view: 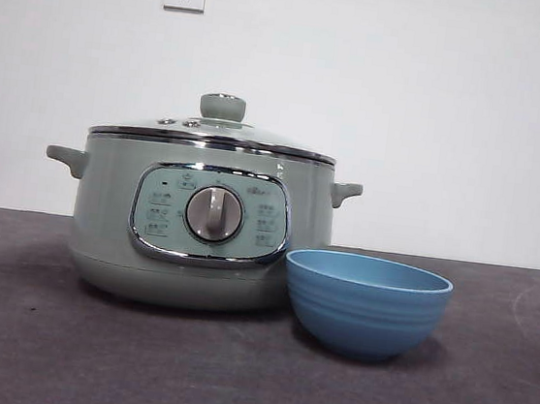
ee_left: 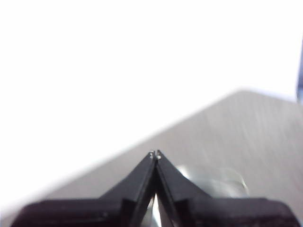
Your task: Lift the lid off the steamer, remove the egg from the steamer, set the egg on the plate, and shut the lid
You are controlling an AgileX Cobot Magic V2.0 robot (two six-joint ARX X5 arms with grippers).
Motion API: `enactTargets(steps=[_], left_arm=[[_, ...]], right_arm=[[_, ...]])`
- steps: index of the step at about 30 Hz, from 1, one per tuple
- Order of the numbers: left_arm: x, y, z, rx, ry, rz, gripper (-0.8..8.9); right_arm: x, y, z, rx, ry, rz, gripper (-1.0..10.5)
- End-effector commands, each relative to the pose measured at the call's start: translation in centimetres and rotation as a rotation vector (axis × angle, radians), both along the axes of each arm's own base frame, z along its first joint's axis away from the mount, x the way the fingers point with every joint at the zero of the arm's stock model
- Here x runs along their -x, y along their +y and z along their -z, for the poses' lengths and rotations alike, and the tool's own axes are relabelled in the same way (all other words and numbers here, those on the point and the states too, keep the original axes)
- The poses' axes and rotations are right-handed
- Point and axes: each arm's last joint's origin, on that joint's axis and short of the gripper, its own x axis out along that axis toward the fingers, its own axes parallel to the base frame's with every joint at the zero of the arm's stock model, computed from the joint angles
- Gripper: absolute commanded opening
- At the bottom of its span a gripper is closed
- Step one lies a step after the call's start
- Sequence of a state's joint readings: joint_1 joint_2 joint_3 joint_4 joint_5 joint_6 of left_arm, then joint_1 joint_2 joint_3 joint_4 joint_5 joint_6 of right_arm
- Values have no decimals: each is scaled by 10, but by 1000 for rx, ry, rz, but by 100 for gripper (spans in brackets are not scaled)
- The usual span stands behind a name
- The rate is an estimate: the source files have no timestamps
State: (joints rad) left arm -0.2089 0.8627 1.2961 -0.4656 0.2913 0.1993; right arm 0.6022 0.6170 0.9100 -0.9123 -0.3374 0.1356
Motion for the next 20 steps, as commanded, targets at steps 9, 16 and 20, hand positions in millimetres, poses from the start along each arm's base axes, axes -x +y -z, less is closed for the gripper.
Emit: enactTargets(steps=[9,16,20], left_arm=[[30,30,117,-2,-91,-237,-4],[39,33,198,5,-49,-271,-4],[40,35,235,35,5,-327,-4]], right_arm=[[-1,1,2,0,5,3,2],[-1,1,2,0,5,4,2],[-1,1,2,0,5,3,2]])
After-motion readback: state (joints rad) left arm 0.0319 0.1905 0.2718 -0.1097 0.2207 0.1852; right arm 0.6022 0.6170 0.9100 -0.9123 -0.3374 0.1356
